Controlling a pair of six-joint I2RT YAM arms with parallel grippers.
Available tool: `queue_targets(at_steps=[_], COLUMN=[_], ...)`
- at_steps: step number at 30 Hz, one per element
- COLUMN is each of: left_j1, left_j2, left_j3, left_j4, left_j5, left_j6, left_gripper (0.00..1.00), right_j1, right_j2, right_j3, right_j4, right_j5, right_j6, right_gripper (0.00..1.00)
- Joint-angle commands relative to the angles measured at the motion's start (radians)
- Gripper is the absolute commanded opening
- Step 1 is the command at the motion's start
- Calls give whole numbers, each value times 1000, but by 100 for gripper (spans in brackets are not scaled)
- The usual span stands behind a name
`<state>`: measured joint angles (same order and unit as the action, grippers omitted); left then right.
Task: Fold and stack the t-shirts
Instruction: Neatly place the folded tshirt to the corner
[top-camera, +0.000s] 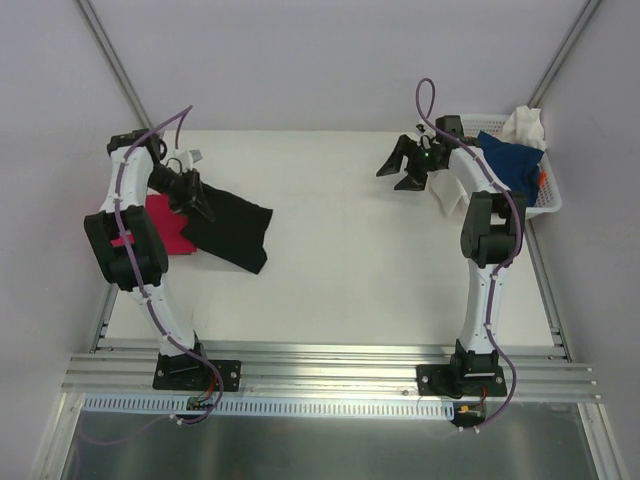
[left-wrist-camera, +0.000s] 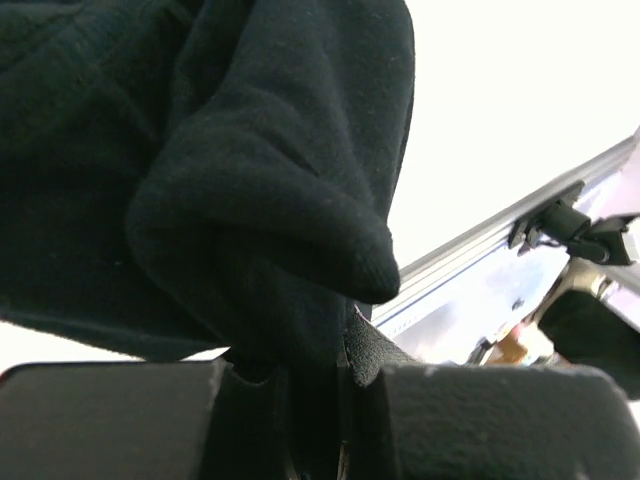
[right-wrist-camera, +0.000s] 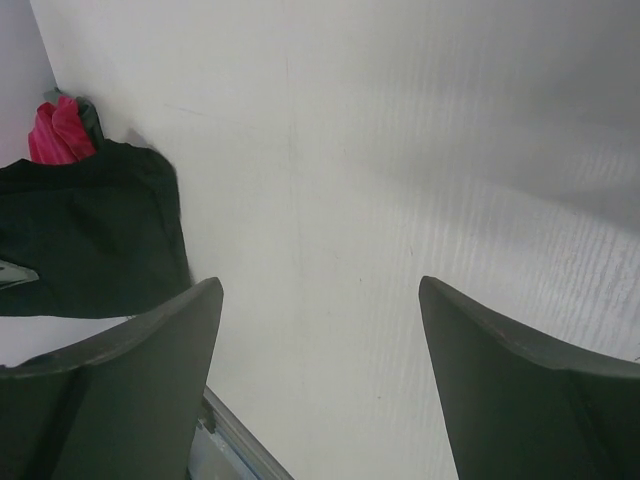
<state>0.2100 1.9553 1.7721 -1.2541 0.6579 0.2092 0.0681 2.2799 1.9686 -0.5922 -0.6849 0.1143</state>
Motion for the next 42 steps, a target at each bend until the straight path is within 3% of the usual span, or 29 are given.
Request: queue_targets(at_steps=[1,9,19,30,39,42], left_j1=[75,186,239,405,430,404], left_j2=[-68,-49,-65,-65,34,80], left_j3=[68,205,253,300,372,380], left_j4=[-131,-148,-134,-123,-97,-76], left_j5=[-40,-119,-176,-204,-221,-294], left_j6=[67,67,53,47,45,42], left_gripper=[0,0,0,0,0,0], right_j1=[-2,1,4,13,18,18], right_j2=[-42,-17,-8,-2,-22,-26], right_j3=[7,16,23,18,-8,-8], right_j4=[-5,11,25,35,34,34], right_j5=[-13,-25,-41,-48,-50,-45], right_j6=[-8,18,38,50,44,39], right_gripper=[83,84,84,84,84,84])
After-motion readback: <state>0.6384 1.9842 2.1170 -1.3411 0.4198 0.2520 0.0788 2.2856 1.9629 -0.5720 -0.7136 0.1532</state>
